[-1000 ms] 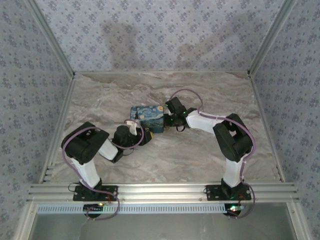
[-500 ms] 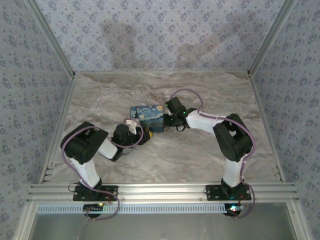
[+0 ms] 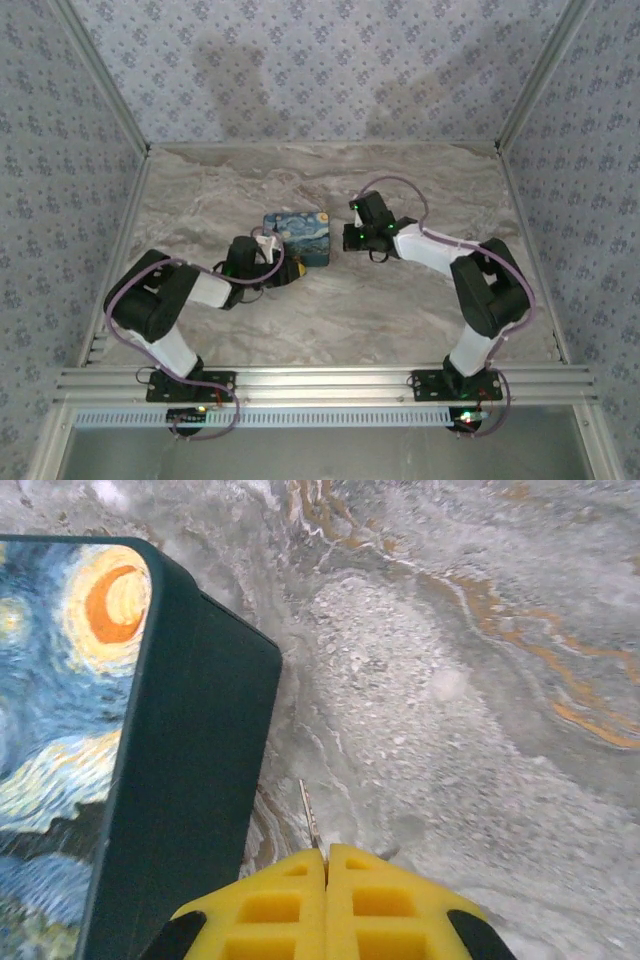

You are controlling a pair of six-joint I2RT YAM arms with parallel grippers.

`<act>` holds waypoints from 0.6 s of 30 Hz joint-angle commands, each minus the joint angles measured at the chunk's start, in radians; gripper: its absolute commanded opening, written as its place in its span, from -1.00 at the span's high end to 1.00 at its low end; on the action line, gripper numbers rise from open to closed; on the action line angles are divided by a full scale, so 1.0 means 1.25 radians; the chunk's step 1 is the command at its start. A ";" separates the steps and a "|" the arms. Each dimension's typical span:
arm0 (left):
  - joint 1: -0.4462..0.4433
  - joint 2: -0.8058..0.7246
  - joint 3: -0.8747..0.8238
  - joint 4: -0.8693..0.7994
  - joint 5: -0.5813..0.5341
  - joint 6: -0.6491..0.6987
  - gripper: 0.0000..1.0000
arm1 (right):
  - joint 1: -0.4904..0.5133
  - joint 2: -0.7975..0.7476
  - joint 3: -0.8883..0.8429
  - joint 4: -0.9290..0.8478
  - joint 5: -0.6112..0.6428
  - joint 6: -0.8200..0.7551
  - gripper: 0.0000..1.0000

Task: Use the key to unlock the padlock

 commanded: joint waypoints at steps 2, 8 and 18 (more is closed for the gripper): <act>0.004 -0.029 0.042 -0.148 0.091 -0.025 1.00 | -0.011 -0.097 -0.073 0.043 -0.078 -0.035 1.00; 0.003 -0.031 0.071 -0.139 0.109 -0.099 1.00 | -0.042 -0.250 -0.205 0.106 -0.163 -0.009 1.00; -0.038 -0.006 0.134 -0.118 0.056 -0.199 1.00 | -0.089 -0.465 -0.365 0.152 -0.257 0.059 1.00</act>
